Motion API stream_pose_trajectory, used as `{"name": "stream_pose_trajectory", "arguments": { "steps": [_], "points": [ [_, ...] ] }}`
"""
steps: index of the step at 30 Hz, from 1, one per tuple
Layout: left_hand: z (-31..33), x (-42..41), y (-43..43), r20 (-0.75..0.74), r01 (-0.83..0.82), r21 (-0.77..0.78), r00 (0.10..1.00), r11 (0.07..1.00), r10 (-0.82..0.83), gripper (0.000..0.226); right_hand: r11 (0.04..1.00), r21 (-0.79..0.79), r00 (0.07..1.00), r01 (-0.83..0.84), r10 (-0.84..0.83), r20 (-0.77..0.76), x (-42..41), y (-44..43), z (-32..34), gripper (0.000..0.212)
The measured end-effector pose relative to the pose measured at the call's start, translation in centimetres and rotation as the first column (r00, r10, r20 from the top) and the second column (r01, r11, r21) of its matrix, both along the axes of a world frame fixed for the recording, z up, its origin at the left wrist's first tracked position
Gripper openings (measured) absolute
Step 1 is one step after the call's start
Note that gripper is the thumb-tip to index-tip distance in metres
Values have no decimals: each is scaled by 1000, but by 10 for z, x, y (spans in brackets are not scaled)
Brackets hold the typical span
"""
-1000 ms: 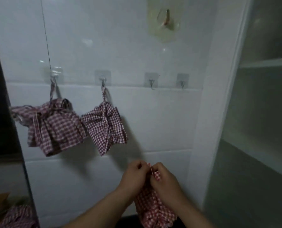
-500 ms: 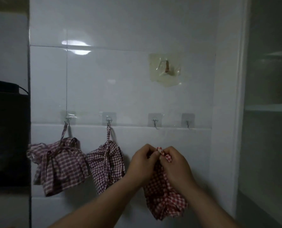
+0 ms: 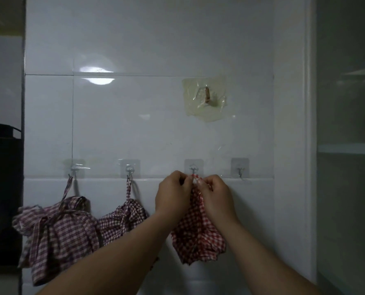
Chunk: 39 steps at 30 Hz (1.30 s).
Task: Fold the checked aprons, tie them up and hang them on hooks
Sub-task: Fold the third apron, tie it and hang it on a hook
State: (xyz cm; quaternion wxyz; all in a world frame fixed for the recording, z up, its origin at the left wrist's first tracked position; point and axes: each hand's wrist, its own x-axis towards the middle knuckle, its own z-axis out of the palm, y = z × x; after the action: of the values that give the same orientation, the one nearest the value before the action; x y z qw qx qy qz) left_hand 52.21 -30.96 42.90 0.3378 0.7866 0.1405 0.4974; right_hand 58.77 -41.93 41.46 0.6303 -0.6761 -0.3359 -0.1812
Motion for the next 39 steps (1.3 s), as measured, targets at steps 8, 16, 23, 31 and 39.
{"name": "stream_pose_trajectory", "arguments": {
  "steps": [8, 16, 23, 31, 39],
  "points": [
    [24, 6, 4, -161, -113, -58, 982, 992, 103, 32, 967, -200, 987, 155, -162, -19, 8, 10, 32, 38],
    [-2, 2, 5, -241, -154, 186, 950, 970, 197, 31, 962, -217, 986, 166, -170, 3, 1, 13, 3, 35],
    [-62, -29, 5, -72, -127, 126, 988, 984, 137, 60, 988, -152, 992, -8, -11, -124, -3, -14, -58, 28],
    [-102, -20, 0, 2, 162, -122, 987, 979, -163, 79, 1000, -16, 994, 14, -16, -104, 2, -2, -72, 11],
    [-132, -15, -4, 8, -26, -192, 1000, 981, 28, 56, 964, -210, 985, 163, -170, -16, 9, -2, -91, 17]
  ]
}}
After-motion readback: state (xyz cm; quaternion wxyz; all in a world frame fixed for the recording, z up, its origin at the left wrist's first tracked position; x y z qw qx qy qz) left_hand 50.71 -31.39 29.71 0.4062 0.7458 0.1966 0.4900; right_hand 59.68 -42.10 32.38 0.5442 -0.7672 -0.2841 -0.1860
